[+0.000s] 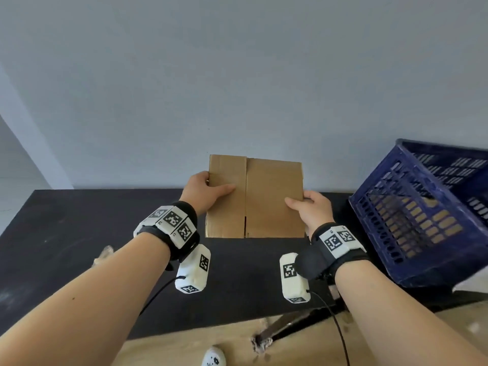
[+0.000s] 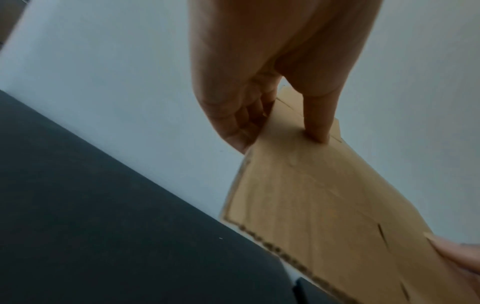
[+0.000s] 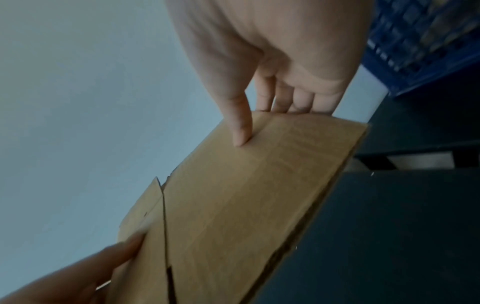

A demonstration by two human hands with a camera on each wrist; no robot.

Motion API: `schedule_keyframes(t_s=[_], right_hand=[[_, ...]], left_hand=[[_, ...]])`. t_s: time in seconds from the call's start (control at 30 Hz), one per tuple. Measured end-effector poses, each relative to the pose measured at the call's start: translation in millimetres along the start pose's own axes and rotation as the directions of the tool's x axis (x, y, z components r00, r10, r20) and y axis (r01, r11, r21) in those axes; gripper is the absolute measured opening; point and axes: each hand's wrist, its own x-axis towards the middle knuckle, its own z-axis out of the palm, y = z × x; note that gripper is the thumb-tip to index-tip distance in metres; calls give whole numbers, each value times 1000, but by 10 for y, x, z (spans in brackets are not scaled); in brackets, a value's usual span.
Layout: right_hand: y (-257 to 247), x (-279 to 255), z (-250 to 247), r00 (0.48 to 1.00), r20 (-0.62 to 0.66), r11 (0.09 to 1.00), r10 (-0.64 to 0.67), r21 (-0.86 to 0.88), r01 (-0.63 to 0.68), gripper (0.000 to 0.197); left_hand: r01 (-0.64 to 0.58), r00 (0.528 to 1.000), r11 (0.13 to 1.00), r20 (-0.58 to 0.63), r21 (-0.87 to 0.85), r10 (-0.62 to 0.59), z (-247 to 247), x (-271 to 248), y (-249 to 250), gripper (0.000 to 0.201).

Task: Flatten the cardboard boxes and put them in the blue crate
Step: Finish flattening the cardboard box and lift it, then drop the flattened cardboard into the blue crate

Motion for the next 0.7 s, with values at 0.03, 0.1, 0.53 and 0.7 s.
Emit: schedule_keyframes(t_s=[0.03,0.1,0.53,0.7], right_hand=[[-26,-65,-120,998,-55,1000,-13,-6,13,17],[-73,-193,-389,987,-158,999,-36,-15,34,16],[-347,-660,-2135,887,-417,981,-196,-79,180,30],[-242,-537,-2966,854,-483,980,-194,-65,186,26]], left_hand=[[-21,1000,1000,16,-6,21,111,-55,75,40],[-64,997,998,43,-3,64,350,-168,230,38],[-289,938,957,212,38,275,1495,-764,1158,32],[-362,899,931,284,51,334,2264,-891,1593,27]])
